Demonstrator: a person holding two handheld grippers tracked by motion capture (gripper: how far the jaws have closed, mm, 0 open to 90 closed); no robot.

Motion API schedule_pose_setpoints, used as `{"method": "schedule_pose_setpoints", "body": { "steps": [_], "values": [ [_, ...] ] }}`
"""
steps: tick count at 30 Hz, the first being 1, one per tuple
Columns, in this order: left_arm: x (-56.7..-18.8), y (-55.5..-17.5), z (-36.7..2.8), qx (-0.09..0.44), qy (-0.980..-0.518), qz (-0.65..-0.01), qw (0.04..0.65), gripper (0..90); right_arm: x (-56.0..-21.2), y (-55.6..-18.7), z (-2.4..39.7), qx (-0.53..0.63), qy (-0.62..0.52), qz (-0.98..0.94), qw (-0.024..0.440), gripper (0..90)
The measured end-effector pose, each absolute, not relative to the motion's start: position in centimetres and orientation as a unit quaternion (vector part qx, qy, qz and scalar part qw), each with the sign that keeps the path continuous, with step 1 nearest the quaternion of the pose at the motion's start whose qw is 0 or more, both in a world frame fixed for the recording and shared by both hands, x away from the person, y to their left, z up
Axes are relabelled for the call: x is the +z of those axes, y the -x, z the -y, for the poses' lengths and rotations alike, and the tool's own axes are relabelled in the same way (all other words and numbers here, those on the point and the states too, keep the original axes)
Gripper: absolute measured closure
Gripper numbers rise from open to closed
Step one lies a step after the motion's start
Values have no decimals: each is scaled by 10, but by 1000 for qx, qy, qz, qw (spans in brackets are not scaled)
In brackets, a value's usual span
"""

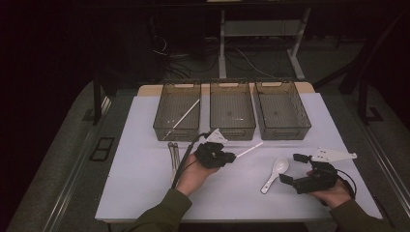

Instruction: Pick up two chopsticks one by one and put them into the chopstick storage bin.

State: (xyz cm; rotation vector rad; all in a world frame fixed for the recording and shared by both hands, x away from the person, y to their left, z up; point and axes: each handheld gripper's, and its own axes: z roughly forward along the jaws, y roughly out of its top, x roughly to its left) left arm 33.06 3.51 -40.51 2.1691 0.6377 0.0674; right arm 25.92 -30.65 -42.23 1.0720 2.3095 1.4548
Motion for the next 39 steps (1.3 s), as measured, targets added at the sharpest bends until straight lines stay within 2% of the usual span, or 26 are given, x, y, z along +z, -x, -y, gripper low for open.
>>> {"method": "schedule_pose_setpoints", "body": {
  "steps": [8, 22, 39],
  "values": [
    [-382, -338, -71, 36, -859, -252, 445, 840, -422, -259, 307, 494, -364, -783, 104, 9],
    [-352, -375, -133, 80, -828, -308, 462, 840, -423, -260, 307, 491, -368, -783, 103, 9],
    [-344, -439, -164, 116, -805, -363, 455, 840, -424, -261, 308, 492, -369, -782, 102, 9]
  ]
}}
